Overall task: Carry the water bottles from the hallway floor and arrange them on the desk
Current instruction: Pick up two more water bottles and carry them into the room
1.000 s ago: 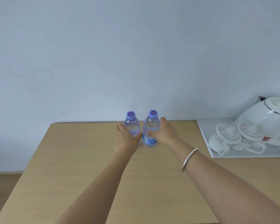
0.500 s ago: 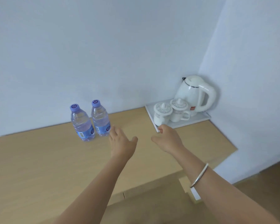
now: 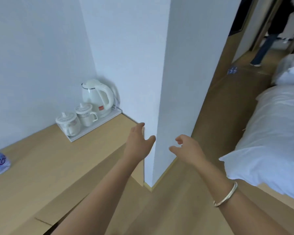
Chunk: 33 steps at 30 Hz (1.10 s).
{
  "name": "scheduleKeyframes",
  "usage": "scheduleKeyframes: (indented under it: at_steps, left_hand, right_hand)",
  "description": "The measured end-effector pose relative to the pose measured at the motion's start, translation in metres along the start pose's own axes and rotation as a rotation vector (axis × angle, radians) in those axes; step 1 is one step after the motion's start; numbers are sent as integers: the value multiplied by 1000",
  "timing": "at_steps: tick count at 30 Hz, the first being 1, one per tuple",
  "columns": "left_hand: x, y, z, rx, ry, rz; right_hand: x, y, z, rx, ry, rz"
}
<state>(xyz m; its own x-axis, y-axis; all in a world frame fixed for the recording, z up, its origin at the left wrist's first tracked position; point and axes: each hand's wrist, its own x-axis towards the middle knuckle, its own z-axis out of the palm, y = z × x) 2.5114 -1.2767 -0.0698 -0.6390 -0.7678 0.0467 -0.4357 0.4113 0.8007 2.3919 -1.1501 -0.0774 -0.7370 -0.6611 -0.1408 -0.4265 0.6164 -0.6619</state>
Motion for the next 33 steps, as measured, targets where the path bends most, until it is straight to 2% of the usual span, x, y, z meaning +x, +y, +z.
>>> scheduleKeyframes:
  at_steps: [8, 16, 25, 33]
  left_hand:
    - [24, 100, 95, 91, -219, 233]
    - [69, 158, 172, 161, -317, 357]
    - [177, 215, 264, 219, -429, 446]
    - [285, 269, 325, 358, -613, 483]
  right_hand:
    - [-30, 119, -112, 64, 280, 201]
    - [-2, 180, -158, 118, 352, 301]
    - [113, 212, -222, 81, 378, 327]
    - [222, 241, -277, -1, 412, 367]
